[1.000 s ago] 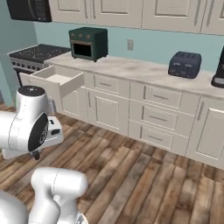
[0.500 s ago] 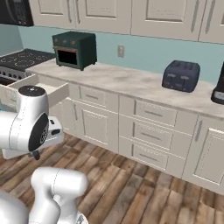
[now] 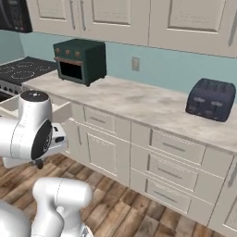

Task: Pick up the metallic utensils from the counter and place them in the open drawer. Make sure not to pick up any wooden utensils.

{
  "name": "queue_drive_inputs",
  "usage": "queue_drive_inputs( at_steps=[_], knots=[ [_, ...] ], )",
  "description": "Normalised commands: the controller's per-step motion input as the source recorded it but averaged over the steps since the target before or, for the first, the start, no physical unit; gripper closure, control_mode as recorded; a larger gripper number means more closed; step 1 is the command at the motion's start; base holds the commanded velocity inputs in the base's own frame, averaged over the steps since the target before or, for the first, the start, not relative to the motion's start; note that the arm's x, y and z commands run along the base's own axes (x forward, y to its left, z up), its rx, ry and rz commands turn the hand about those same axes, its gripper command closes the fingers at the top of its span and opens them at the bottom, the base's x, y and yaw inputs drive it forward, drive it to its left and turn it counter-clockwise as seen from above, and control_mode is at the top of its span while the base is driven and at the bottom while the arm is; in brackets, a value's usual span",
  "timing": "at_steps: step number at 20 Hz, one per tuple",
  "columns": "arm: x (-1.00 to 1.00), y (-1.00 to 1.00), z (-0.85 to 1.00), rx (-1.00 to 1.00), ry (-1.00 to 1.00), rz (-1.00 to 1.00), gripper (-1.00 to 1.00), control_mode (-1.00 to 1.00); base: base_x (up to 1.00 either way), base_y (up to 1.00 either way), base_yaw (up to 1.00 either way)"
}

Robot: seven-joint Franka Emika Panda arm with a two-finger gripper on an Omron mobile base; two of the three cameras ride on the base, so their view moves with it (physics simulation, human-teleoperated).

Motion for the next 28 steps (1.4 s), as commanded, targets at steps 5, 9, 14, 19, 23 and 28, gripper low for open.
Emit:
queue_drive_inputs(
  at_steps=[5,9,14,19,23,28],
  knots=[
    [0.00,0.00,0.00,0.00,0.00,0.00,1.00,1.00,0.57,0.36,0.27],
    [0.00,0.00,0.00,0.00,0.00,0.00,1.00,1.00,0.52,0.22,0.24],
    [0.00,0.00,0.00,0.00,0.00,0.00,1.00,1.00,0.50,0.01,0.22],
    [0.00,0.00,0.00,0.00,0.00,0.00,1.00,1.00,0.77,-0.08,0.38],
    [0.00,0.00,0.00,0.00,0.00,0.00,1.00,1.00,0.81,-0.19,0.69],
    [0.00,0.00,0.00,0.00,0.00,0.00,1.00,1.00,0.79,-0.33,0.82]
  ],
)
